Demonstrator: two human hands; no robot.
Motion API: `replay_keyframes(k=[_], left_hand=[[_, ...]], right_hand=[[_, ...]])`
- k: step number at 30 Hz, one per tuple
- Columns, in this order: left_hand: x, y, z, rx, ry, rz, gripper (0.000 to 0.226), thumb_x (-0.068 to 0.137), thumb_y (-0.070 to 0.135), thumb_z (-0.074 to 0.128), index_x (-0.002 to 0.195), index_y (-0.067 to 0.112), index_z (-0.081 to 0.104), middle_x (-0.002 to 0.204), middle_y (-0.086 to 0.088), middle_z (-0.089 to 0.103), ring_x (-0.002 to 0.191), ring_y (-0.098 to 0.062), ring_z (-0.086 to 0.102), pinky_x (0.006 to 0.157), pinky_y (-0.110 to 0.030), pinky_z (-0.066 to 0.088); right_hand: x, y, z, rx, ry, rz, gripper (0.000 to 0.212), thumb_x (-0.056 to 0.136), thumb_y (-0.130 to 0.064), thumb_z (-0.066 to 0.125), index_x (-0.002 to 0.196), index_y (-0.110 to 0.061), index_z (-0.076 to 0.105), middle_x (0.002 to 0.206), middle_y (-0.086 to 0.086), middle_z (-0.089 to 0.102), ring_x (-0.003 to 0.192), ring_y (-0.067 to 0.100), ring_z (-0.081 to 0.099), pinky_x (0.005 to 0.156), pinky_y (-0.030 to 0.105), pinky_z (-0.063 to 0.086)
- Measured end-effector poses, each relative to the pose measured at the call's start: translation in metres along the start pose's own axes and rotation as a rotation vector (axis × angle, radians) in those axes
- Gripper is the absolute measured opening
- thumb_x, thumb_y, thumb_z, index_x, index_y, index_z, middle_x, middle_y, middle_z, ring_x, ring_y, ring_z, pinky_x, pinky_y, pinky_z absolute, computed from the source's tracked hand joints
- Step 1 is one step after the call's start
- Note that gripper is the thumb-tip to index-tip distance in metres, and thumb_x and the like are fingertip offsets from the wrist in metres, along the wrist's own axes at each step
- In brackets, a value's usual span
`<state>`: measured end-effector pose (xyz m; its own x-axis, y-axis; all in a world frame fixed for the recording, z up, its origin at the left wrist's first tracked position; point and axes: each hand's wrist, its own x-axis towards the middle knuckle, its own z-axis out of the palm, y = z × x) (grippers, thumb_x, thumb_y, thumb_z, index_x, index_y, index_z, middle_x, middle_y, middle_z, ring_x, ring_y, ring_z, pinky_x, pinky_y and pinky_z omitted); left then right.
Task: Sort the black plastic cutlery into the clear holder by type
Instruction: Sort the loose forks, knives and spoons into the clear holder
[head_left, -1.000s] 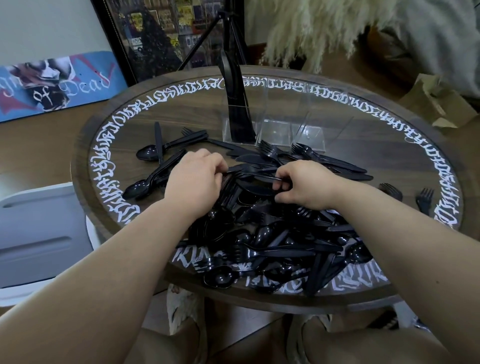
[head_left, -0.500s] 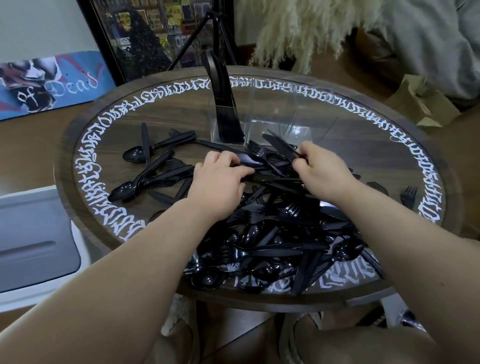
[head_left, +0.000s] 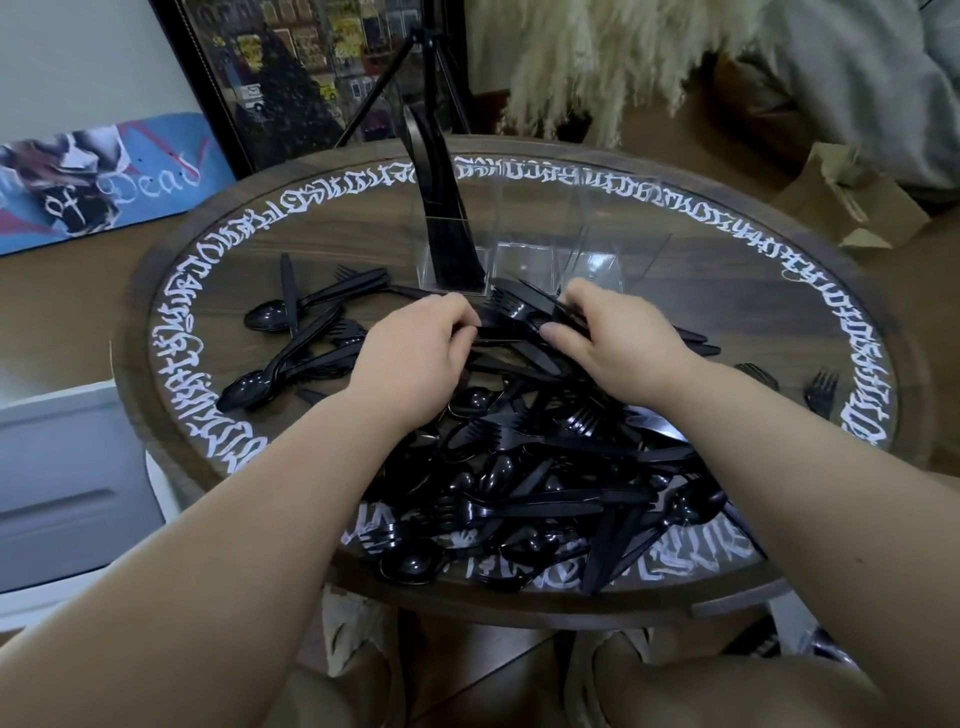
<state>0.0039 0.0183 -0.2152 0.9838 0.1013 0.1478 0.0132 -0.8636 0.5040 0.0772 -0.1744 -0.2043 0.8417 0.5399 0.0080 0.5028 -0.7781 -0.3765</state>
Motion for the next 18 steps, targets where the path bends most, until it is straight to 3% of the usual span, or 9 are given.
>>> replay_keyframes(k=[5,7,9,13,16,18], left_hand=[[-0.004,-0.003,-0.012,-0.252,-0.017,-0.132,0.011,0.095,0.018,0.05,0.096,0.023,0.06,0.077,0.013,0.066,0.08,-0.012,0.064,0.081,-0.029,0.048],[-0.004,-0.005,-0.014,-0.366,-0.015,-0.224,0.014,0.095,0.016,0.051,0.093,0.024,0.062,0.071,0.011,0.065,0.066,-0.002,0.062,0.072,-0.02,0.049],[-0.004,-0.006,-0.016,-0.522,-0.028,-0.323,0.016,0.096,0.013,0.051,0.093,0.02,0.064,0.07,0.007,0.066,0.054,0.004,0.058,0.058,-0.012,0.047],[-0.007,-0.013,-0.022,-0.773,-0.037,-0.449,0.024,0.098,0.012,0.048,0.083,0.02,0.066,0.068,0.006,0.066,0.055,0.002,0.058,0.052,-0.012,0.042],[-0.009,-0.013,-0.028,-0.922,-0.07,-0.491,0.027,0.099,0.009,0.043,0.093,0.015,0.068,0.072,0.001,0.065,0.057,-0.001,0.059,0.053,-0.012,0.042],[-0.011,-0.012,-0.032,-1.016,-0.088,-0.534,0.025,0.098,0.007,0.042,0.102,0.01,0.067,0.076,-0.004,0.065,0.06,-0.005,0.06,0.053,-0.013,0.043]], right_hand=[[0.005,-0.012,-0.002,-0.02,0.041,-0.073,0.024,0.095,-0.043,0.05,0.1,-0.02,0.048,0.094,-0.002,0.049,0.086,0.028,0.052,0.069,0.034,0.038],[0.004,-0.019,-0.002,0.003,0.015,-0.097,0.021,0.094,-0.043,0.052,0.095,-0.023,0.046,0.086,-0.001,0.055,0.084,0.028,0.054,0.067,0.034,0.038],[0.002,-0.027,0.0,0.019,-0.016,-0.117,0.025,0.094,-0.044,0.051,0.102,-0.021,0.052,0.087,0.001,0.063,0.083,0.027,0.057,0.069,0.035,0.042],[0.002,-0.039,0.008,-0.036,-0.044,-0.186,0.033,0.094,-0.047,0.049,0.113,-0.021,0.056,0.081,-0.003,0.062,0.081,0.027,0.058,0.068,0.033,0.042],[0.003,-0.043,0.011,-0.071,-0.06,-0.198,0.033,0.095,-0.047,0.048,0.116,-0.023,0.057,0.068,-0.008,0.047,0.074,0.026,0.052,0.064,0.032,0.037],[0.004,-0.045,0.012,-0.1,-0.069,-0.203,0.036,0.095,-0.048,0.046,0.122,-0.026,0.055,0.069,-0.006,0.049,0.076,0.028,0.055,0.066,0.033,0.041]])
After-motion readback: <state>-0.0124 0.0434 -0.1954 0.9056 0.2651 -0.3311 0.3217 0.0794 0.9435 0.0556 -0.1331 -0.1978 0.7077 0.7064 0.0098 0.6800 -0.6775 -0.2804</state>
